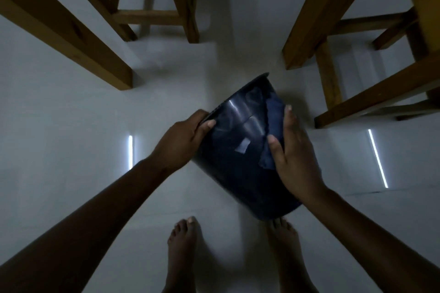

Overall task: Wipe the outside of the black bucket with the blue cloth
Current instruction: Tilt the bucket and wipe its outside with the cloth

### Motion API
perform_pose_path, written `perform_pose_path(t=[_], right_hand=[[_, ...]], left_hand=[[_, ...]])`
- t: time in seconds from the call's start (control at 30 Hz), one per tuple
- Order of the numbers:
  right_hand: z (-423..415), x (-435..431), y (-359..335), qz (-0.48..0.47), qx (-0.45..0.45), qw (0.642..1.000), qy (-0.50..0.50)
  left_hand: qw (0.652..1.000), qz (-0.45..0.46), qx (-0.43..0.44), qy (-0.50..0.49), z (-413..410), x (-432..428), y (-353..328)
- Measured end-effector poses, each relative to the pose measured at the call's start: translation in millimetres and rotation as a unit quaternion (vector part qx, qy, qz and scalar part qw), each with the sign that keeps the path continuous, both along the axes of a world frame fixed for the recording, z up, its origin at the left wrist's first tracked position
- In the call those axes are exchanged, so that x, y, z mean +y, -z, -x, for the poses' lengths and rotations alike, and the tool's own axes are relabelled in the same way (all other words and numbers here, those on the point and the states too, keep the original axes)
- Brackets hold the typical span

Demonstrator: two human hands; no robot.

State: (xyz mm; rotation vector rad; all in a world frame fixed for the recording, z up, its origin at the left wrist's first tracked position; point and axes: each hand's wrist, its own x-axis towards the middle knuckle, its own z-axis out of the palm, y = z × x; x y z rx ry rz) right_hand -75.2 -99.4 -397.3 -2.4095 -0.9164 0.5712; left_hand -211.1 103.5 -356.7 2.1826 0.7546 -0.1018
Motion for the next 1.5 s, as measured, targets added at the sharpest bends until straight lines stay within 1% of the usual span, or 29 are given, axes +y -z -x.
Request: perform_pose_path(t=[0.03, 0.1, 0.2, 0.23, 0.27, 0.33, 0.37, 0.4, 0.43, 0.5, 0.57, 0.6, 0.63, 0.67, 0.73, 0.77, 0.8, 0.83, 0.9, 0.97, 1.0, 1.07, 1.1, 1.17, 1.2, 1.27, 1.37, 1.43, 1.5], right_hand=[[5.4, -4.5, -0.7, 0.012, -0.003, 1.0, -0.002], [36.3, -11.8, -1.6, 0.057, -0.077, 0.994, -0.046], [67.1, -12.5, -4.0, 0.061, -0.139, 0.979, -0.14], [58.8, -6.9, -2.0, 0.047, -0.149, 0.975, -0.156], [44.5, 0.7, -0.2, 0.032, -0.136, 0.979, -0.15], [14.9, 8.4, 1.3, -0.003, -0.037, 0.997, -0.067], [9.5, 6.2, 1.7, -0.008, 0.007, 1.0, -0.027], [14.9, 1.2, 0.6, -0.001, 0.022, 1.0, -0.003], [29.3, -4.8, -2.0, 0.029, 0.0, 1.0, 0.0], [67.2, -16.0, -5.1, 0.076, -0.08, 0.991, -0.077], [83.0, -13.8, -4.4, 0.078, -0.132, 0.975, -0.16], [76.1, -6.0, -4.7, 0.067, -0.152, 0.969, -0.183], [62.9, 3.9, -3.9, 0.057, -0.163, 0.968, -0.181], [49.1, 12.1, -5.0, 0.046, -0.142, 0.976, -0.158], [26.5, 12.9, -5.8, 0.011, -0.055, 0.996, -0.064], [24.4, 7.6, -5.3, 0.005, -0.017, 0.999, -0.029], [29.1, 0.5, -5.8, 0.019, -0.012, 1.0, -0.019], [41.0, -6.9, -5.3, 0.048, -0.043, 0.997, -0.037], [70.2, -17.8, -4.2, 0.086, -0.108, 0.983, -0.124], [76.0, -16.0, -4.4, 0.075, -0.145, 0.969, -0.183], [67.0, -9.8, -5.6, 0.072, -0.15, 0.969, -0.184], [40.7, 4.3, -5.9, 0.05, -0.119, 0.985, -0.117], [24.1, 10.8, -6.5, 0.036, -0.078, 0.995, -0.059], [-4.2, 18.7, -5.5, 0.012, 0.013, 0.999, 0.034], [-8.7, 19.0, -5.7, 0.013, 0.023, 0.998, 0.048], [1.6, 15.3, -8.0, 0.049, -0.017, 0.998, 0.033], [52.9, 0.0, -10.0, 0.113, -0.128, 0.983, -0.075], [71.6, -6.4, -8.0, 0.106, -0.162, 0.97, -0.144], [56.3, 2.4, -6.2, 0.097, -0.17, 0.968, -0.155]], left_hand=[[1.0, -0.015, 0.002, -0.003, 3.3, -1.0, 0.6], [0.998, -0.067, -0.005, -0.002, 0.5, -5.3, -0.4], [0.991, -0.127, -0.024, 0.022, -17.3, -7.7, -5.4], [0.991, -0.126, -0.023, 0.031, -21.7, -7.2, -7.2], [0.993, -0.113, -0.018, 0.035, -24.1, -5.6, -7.7], [0.996, -0.082, -0.014, 0.029, -25.3, -3.1, -7.4], [0.997, -0.079, -0.013, 0.023, -24.8, -3.6, -7.6], [0.996, -0.082, -0.012, 0.02, -24.1, -4.8, -8.5], [0.996, -0.085, -0.013, 0.017, -23.5, -5.3, -7.8], [0.995, -0.098, -0.021, 0.019, -22.7, -6.4, -5.3], [0.994, -0.104, -0.028, 0.028, -25.0, -6.5, -2.7], [0.994, -0.102, -0.027, 0.033, -27.7, -6.0, -3.0], [0.995, -0.088, -0.026, 0.037, -30.1, -5.4, -4.9], [0.997, -0.063, -0.02, 0.042, -31.3, -4.7, -7.5], [0.999, -0.006, -0.01, 0.04, -28.8, -1.0, -10.3], [0.999, 0.008, -0.007, 0.031, -25.4, 0.9, -10.5], [1.0, 0.009, -0.004, 0.02, -21.6, 1.4, -10.3], [1.0, 0.0, -0.003, 0.011, -18.4, 1.1, -8.6], [1.0, -0.027, -0.011, 0.008, -18.6, -1.0, -5.4], [0.999, -0.015, -0.022, 0.024, -24.5, -0.7, -6.3], [0.999, 0.002, -0.024, 0.032, -25.6, 0.2, -7.9], [0.999, 0.038, -0.017, 0.027, -19.5, 1.3, -8.6], [0.999, 0.049, -0.014, 0.017, -14.6, 0.3, -7.2], [0.999, 0.047, -0.011, -0.001, -9.4, -4.4, -5.5], [0.999, 0.037, -0.011, -0.007, -10.5, -6.3, -5.1], [1.0, 0.015, -0.012, -0.014, -17.8, -6.4, -4.2], [1.0, 0.014, -0.024, -0.013, -27.7, -3.3, -4.5], [0.999, 0.028, -0.04, -0.013, -26.7, -4.5, -3.0], [0.998, 0.037, -0.051, -0.014, -23.4, -6.4, -1.4]])
